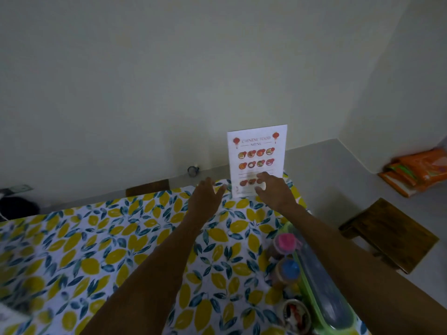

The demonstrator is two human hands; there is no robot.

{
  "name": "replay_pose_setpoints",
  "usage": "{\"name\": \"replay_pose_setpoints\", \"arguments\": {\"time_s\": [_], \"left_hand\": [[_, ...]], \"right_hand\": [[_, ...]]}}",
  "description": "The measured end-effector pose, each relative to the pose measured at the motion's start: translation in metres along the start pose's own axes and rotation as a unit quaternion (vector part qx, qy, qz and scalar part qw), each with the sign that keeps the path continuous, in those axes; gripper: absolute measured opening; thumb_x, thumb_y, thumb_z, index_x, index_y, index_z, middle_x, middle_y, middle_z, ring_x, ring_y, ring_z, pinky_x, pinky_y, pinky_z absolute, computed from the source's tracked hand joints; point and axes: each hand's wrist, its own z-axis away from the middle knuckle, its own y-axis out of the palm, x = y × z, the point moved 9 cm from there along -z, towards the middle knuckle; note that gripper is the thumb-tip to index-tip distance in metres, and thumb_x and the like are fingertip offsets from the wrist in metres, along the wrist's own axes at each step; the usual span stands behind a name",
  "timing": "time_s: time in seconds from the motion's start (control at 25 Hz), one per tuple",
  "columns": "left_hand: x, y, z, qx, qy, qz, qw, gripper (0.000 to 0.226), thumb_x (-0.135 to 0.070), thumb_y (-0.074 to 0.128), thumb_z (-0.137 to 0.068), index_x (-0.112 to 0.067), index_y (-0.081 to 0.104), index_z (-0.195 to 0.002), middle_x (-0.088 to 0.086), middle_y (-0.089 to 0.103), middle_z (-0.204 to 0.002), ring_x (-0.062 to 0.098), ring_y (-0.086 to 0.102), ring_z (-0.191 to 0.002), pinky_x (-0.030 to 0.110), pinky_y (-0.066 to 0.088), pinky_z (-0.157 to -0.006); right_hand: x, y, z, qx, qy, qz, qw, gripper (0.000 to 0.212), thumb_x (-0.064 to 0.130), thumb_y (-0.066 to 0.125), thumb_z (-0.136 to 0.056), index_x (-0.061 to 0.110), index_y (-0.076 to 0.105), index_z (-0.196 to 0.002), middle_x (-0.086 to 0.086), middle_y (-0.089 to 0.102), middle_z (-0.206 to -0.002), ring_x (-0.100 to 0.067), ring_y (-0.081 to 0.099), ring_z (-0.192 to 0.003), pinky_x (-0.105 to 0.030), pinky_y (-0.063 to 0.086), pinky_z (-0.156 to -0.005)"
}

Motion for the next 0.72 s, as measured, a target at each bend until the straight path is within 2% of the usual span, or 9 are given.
{"name": "replay_pose_setpoints", "arguments": {"time_s": [0.16, 0.36, 0.6, 0.72], "left_hand": [[0.037, -0.048, 0.048, -0.018, 0.039, -0.109, 0.993, 0.053, -0.059, 0.043, -0.092, -0.015, 0.053, -0.121, 0.011, 0.059, -0.118, 0.03, 0.058, -0.108, 0.042, 0.049, -0.086], [0.142, -0.111, 0.107, -0.009, 0.032, -0.162, 0.986, 0.058, -0.06, 0.04, -0.092, -0.014, 0.049, -0.126, 0.013, 0.056, -0.124, 0.033, 0.054, -0.115, 0.046, 0.047, -0.091], [0.276, -0.191, 0.179, -0.006, -0.019, -0.206, 0.978, 0.064, -0.06, 0.038, -0.094, -0.013, 0.041, -0.138, 0.014, 0.047, -0.142, 0.032, 0.045, -0.129, 0.047, 0.038, -0.103], [0.348, -0.236, 0.218, -0.028, -0.058, -0.213, 0.975, 0.061, -0.059, 0.04, -0.093, -0.014, 0.044, -0.134, 0.013, 0.05, -0.137, 0.033, 0.049, -0.124, 0.047, 0.04, -0.098]], "right_hand": [[0.065, 0.05, 0.031, 0.05, -0.033, 0.032, 0.998, 0.052, 0.032, 0.057, -0.092, 0.011, 0.045, -0.139, -0.018, 0.057, -0.134, -0.037, 0.052, -0.124, -0.044, 0.046, -0.102], [0.178, 0.131, 0.072, 0.084, -0.07, 0.071, 0.991, 0.062, 0.038, 0.054, -0.093, 0.017, 0.034, -0.147, -0.016, 0.048, -0.145, -0.036, 0.045, -0.131, -0.047, 0.044, -0.105], [0.316, 0.238, 0.124, 0.129, -0.147, 0.124, 0.973, 0.062, 0.041, 0.053, -0.093, 0.02, 0.035, -0.147, -0.012, 0.045, -0.149, -0.037, 0.045, -0.13, -0.047, 0.043, -0.105], [0.384, 0.297, 0.15, 0.159, -0.191, 0.137, 0.959, 0.058, 0.039, 0.052, -0.094, 0.02, 0.036, -0.146, -0.014, 0.048, -0.145, -0.037, 0.045, -0.129, -0.047, 0.045, -0.103]]}}
